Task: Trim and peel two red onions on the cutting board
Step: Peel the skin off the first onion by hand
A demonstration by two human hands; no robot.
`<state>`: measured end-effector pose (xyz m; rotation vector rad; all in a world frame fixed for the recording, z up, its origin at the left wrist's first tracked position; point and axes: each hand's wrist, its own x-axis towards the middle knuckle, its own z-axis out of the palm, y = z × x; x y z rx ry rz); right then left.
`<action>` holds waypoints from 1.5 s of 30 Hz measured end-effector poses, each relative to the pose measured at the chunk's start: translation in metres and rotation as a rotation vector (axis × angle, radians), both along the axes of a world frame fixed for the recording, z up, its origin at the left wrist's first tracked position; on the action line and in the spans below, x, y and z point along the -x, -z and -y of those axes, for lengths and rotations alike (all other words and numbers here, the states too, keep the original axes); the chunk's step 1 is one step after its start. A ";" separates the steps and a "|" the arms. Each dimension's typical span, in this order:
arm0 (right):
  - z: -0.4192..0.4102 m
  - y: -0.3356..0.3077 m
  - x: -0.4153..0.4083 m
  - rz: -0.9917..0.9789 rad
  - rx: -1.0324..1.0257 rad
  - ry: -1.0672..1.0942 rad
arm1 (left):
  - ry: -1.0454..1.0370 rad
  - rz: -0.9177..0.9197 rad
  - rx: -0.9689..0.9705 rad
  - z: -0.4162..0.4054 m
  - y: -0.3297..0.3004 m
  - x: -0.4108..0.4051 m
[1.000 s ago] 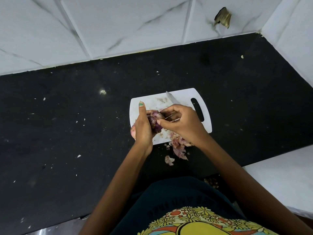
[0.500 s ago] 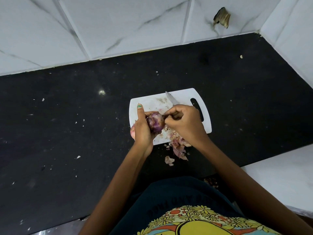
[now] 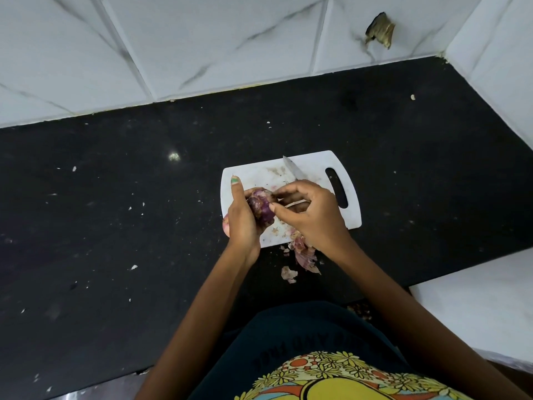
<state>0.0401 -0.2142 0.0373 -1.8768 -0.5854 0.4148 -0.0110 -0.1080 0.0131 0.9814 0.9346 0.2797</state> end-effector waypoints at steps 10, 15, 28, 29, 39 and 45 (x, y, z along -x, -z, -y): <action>0.005 -0.003 -0.010 -0.067 0.023 -0.025 | 0.022 0.029 0.014 0.002 0.003 0.001; 0.007 0.000 -0.010 -0.097 -0.010 0.029 | 0.004 0.035 0.007 0.003 0.002 0.002; 0.007 0.000 -0.006 -0.143 -0.009 0.036 | 0.018 0.048 -0.181 0.004 -0.001 0.003; 0.008 0.001 -0.007 -0.154 -0.033 0.058 | 0.017 0.063 -0.145 0.004 -0.003 0.003; 0.012 0.004 -0.008 -0.132 -0.047 0.024 | -0.016 0.038 -0.065 0.007 -0.005 0.001; 0.008 0.003 0.000 0.021 -0.049 -0.027 | 0.014 0.021 -0.153 0.010 -0.006 0.001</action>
